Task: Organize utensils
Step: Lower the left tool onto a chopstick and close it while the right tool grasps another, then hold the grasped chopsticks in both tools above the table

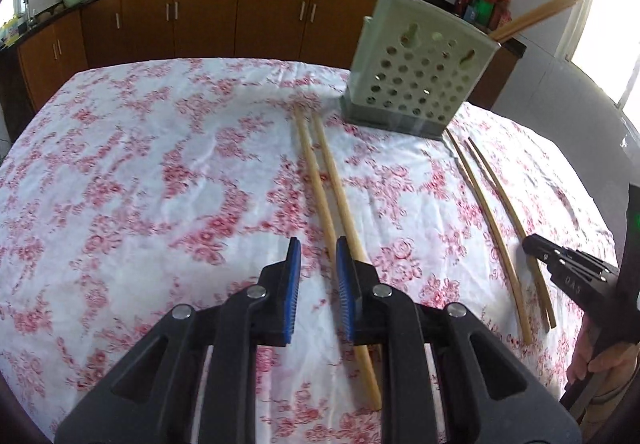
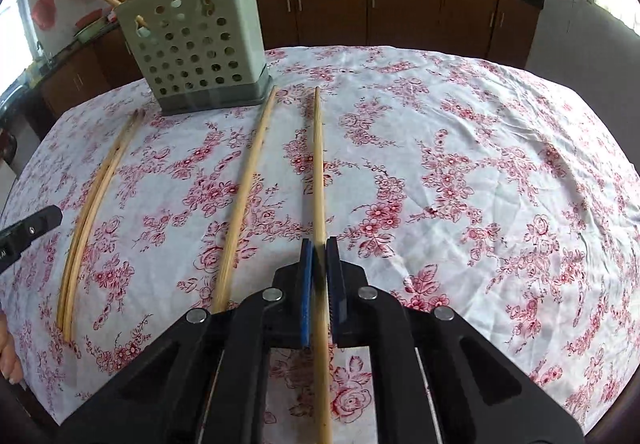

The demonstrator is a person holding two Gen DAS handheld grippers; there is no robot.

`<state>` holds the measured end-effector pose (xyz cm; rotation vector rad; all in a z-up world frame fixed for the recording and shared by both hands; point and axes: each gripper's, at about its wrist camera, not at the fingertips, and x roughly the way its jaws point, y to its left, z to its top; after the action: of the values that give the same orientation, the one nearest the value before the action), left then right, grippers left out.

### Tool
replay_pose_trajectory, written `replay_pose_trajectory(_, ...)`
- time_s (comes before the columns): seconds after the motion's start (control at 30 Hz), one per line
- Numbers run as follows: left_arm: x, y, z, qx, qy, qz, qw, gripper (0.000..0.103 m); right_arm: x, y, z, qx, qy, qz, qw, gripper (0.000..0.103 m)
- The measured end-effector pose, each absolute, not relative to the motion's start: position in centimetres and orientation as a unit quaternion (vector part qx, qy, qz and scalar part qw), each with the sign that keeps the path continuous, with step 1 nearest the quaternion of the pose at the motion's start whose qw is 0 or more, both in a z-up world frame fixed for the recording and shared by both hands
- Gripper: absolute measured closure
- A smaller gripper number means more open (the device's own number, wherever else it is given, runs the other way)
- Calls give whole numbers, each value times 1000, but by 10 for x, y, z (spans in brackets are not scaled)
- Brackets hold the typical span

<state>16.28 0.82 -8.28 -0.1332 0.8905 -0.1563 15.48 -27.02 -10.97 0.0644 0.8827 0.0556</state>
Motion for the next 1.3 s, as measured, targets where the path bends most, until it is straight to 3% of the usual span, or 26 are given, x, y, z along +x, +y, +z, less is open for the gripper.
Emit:
replay_pose_trajectory(0.47,172,-6,-98,-17,440,-57,896,95,140,-274,-108,17,420,41,907,94)
replay_pose_trajectory(0.83,205,55,-97,-29,438,21,898,94,175,-292,-105,27,410,-6,912,95)
replay_pose_trajectory(1.3,204,71,-99,-80,434,0,897,94,182,-293,-106,31,411,-12,911,95)
